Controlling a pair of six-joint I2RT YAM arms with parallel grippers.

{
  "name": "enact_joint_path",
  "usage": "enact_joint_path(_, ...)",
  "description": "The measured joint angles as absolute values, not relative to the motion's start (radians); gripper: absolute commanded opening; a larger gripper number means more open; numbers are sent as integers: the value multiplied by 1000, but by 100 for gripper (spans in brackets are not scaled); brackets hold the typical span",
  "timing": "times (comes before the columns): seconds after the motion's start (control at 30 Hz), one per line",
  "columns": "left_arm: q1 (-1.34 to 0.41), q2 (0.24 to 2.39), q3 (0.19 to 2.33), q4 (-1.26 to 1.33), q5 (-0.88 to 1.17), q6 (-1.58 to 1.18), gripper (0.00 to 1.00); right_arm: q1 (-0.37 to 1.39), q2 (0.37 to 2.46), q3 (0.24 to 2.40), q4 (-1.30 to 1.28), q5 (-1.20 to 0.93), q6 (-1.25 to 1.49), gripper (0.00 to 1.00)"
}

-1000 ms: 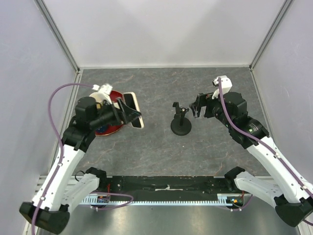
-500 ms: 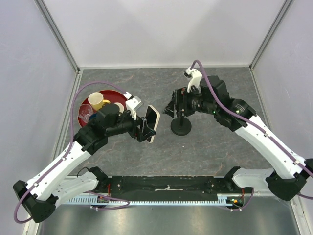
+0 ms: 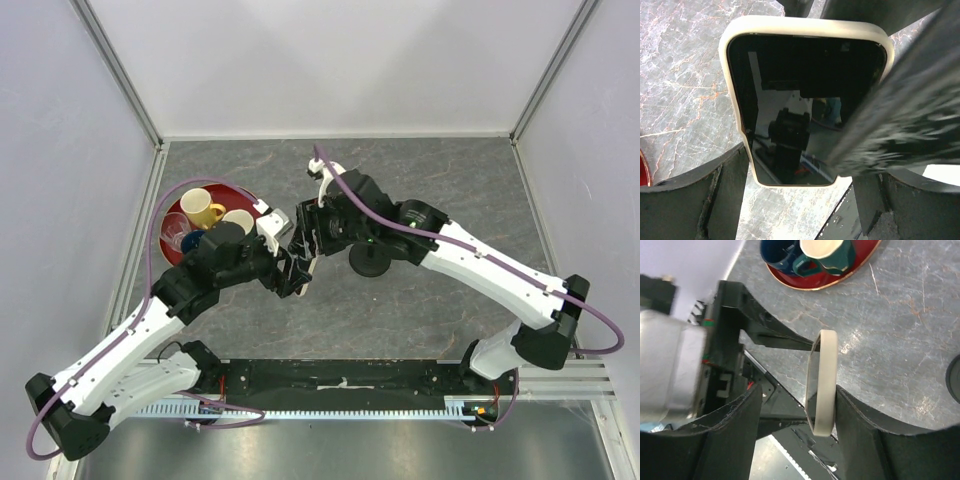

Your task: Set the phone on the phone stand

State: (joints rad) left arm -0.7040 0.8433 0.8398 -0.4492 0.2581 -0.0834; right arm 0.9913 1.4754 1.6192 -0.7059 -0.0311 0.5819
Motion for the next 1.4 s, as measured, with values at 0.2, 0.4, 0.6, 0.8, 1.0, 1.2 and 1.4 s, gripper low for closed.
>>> enact_joint_path(0.2, -706, 831, 833, -447, 260, -77, 2, 1008, 1522, 1626, -749, 44, 593, 58)
enact_joint_path(0.4, -709, 828, 828, -447, 262, -73, 2, 1007, 1522, 1628, -755, 67, 604, 51)
enact_joint_path(0.6, -709, 826, 828, -447, 262, -68, 2, 1007, 1522, 1626, -752, 48, 607, 40)
enact_joint_path(0.8, -710, 807, 827, -446, 262, -66, 2, 1007, 1523, 1610, -748, 39, 607, 34)
enact_joint_path(1.0, -711, 793, 819, -446, 259, -65, 7, 1007, 1533, 1594, -715, 24, 618, 0)
enact_joint_path(1.2, -712, 791, 817, -466, 254, -61, 71, 998, 1487, 1490, -619, 18, 664, 0)
enact_joint_path(1.4, -722, 726, 797, -418, 211, -59, 82, 915, 1380, 1317, -427, -120, 735, 0)
